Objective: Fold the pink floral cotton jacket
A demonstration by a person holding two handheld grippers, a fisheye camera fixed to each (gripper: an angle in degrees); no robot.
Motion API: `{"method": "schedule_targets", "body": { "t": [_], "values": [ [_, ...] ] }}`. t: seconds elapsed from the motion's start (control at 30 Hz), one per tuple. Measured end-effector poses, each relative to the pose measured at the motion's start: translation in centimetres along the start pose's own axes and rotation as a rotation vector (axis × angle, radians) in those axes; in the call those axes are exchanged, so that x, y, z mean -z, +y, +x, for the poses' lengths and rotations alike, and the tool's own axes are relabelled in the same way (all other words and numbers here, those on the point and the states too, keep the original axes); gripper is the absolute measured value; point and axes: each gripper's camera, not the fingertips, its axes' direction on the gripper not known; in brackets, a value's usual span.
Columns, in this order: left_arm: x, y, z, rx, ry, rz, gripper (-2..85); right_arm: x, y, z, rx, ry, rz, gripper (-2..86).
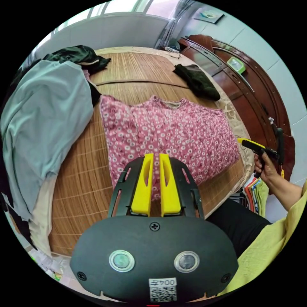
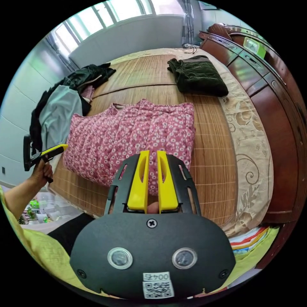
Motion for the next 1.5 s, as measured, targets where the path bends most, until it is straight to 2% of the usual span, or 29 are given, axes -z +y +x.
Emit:
{"method": "schedule_targets", "body": {
  "t": [0.1, 0.17, 0.3, 0.43, 0.57, 1.0, 1.17, 1.27, 1.4, 1.5],
  "values": [
    [-2.0, 1.1, 0.5, 0.026, -0.014, 0.019, 1.5, -3.2, -0.9, -1.4, 0.021, 0.044, -0.016, 5.0],
    [-3.1, 0.3, 1.1, -0.029, -0.053, 0.035, 1.1, -5.3, -2.7, -1.7, 0.043, 0.068, -0.044, 4.5],
    [-5.3, -2.4, 1.0, -0.093, -0.06, -0.064, 0.9, -11.7, -9.6, -0.2, 0.09, -0.02, -0.337, 1.4],
    [-9.1, -3.9, -1.2, 0.033, 0.084, -0.238, 0.8, -16.3, -14.8, 0.9, 0.137, -0.178, -0.605, -0.4],
    [-9.6, -3.7, -1.1, -0.002, 0.079, -0.294, 0.8, -17.9, -16.8, -0.5, 0.228, -0.139, -0.698, -0.6],
    [-7.0, 1.9, -2.4, -0.011, 0.122, -0.133, 0.7, -17.1, -15.4, -0.7, 0.092, -0.043, -0.453, -0.5],
    [-2.2, 4.7, -2.6, -0.062, 0.113, 0.017, 1.5, -17.4, -15.4, 0.0, 0.095, -0.06, -0.449, -0.2],
    [0.6, 7.0, -4.8, -0.009, 0.175, 0.113, 3.5, -14.6, -16.9, 0.5, 0.145, -0.151, -0.412, 1.5],
    [2.3, 9.9, -7.8, 0.056, 0.198, 0.154, 7.1, -9.3, -20.0, -0.6, 0.284, -0.392, -0.057, 8.6],
    [2.5, 12.1, -9.3, 0.077, 0.2, 0.149, 8.7, -10.6, -23.9, -2.8, 0.389, -0.499, -0.049, 9.7]
  ]
}}
